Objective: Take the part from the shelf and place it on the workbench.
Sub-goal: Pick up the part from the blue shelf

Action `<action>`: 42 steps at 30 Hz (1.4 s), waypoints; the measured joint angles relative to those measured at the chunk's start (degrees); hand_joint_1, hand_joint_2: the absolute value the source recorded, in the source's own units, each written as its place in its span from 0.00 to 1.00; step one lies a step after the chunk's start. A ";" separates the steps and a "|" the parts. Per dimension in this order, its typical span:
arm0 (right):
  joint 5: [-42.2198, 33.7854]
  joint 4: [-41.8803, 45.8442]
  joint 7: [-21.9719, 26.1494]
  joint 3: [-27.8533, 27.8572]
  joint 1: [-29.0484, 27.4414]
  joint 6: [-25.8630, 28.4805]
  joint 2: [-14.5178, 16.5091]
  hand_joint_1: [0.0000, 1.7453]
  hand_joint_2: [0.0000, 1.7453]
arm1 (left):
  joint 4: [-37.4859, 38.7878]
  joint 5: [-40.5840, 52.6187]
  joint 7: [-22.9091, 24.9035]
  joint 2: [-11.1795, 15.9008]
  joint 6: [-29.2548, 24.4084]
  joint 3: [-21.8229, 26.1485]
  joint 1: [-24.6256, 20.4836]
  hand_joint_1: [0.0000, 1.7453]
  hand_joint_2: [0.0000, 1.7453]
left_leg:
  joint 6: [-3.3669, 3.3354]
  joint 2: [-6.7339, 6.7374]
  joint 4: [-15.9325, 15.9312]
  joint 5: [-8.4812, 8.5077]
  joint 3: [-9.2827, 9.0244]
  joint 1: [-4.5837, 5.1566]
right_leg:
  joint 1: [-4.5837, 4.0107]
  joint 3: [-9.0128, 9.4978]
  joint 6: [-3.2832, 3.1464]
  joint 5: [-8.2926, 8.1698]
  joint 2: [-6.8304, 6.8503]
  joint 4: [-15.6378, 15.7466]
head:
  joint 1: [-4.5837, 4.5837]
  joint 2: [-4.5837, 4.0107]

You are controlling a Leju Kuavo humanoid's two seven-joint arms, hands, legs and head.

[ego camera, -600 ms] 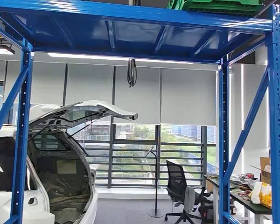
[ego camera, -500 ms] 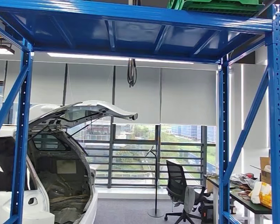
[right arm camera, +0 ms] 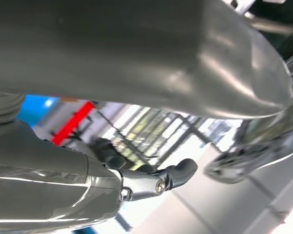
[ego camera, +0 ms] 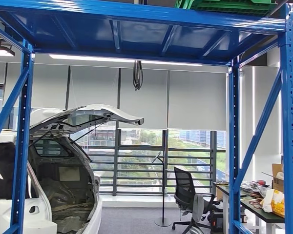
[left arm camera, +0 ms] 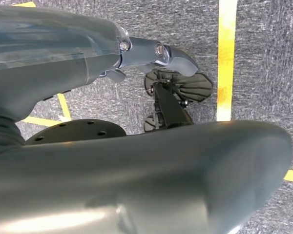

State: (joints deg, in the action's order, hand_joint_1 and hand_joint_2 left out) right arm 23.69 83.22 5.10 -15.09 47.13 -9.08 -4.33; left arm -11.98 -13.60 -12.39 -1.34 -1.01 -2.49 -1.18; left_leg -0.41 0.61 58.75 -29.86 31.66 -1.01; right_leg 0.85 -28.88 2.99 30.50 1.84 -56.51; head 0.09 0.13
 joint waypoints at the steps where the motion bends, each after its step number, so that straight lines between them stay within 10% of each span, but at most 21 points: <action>1: -0.42 0.26 -0.39 -1.25 0.87 -0.05 -0.36 0.00 0.00 | 0.07 0.10 -0.01 -0.04 0.03 -0.11 -0.06 0.00 0.00 | 0.00 0.00 0.00 0.00 0.00 0.00 | 0.00 -0.01 0.00 0.00 0.00 0.00 | 0.00 0.00; 27: -5.75 -0.37 -1.98 -8.16 4.07 -0.92 -3.70 0.00 0.00 | 0.70 1.12 -0.29 -0.27 -0.05 -0.99 -0.34 0.00 0.00 | -0.57 -0.28 0.19 0.16 0.51 0.56 | 0.62 -0.35 0.62 -0.14 0.15 0.07 | -0.01 0.00; 30: -7.14 -1.16 -2.28 -8.39 4.70 -2.10 -4.50 0.00 0.00 | 0.72 1.15 -0.35 -0.28 -0.05 -0.98 -0.49 0.00 0.00 | -1.26 -0.41 -0.31 0.53 0.29 0.17 | 0.70 -2.89 0.65 2.75 -0.86 -5.22 | -0.01 0.00; 33: -8.91 -3.50 -3.47 -9.24 5.48 -4.38 -6.15 0.00 0.00 | 0.72 1.10 -0.37 -0.30 -0.04 -0.97 -0.56 0.00 0.00 | -1.35 -0.93 -0.29 0.49 0.23 0.25 | 0.68 -9.29 0.57 5.91 -1.34 -16.33 | 0.00 0.00; 35: -10.25 -5.72 -4.18 -10.44 6.55 -5.98 -7.48 0.00 0.00 | 0.72 1.09 -0.39 -0.30 -0.02 -0.97 -0.54 0.00 0.00 | -1.22 -1.45 -0.24 0.30 -0.01 0.26 | 0.69 -10.63 0.57 3.25 -1.37 -16.11 | 0.00 0.00; 38: -12.36 -9.30 -4.78 -12.94 9.50 -8.01 -9.66 0.00 0.00 | 0.80 1.13 -0.44 -0.30 0.07 -0.97 -0.56 0.00 0.00 | -0.55 -2.27 -0.12 -0.31 -0.41 0.19 | 0.61 -7.93 0.34 -3.65 -1.90 -6.21 | 0.01 0.01; 42: -14.34 -12.92 -5.17 -16.55 12.14 -8.78 -12.04 0.00 0.00 | 0.90 1.42 -0.51 -0.36 0.21 -0.97 -0.29 0.00 0.00 | 0.72 -2.68 -0.03 -0.41 0.55 0.01 | 0.09 -7.04 -1.13 -3.40 -2.20 -2.76 | -0.04 0.05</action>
State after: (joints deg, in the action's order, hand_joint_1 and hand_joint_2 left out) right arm 9.34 70.29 -0.07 -31.64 59.28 -17.85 -16.37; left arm -11.08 -12.18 -12.90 -1.70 -0.80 -3.45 -1.47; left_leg 0.31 -2.07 58.72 -30.27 32.21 -0.99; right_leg 0.94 -35.92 1.87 27.10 -0.36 -59.27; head 0.04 0.19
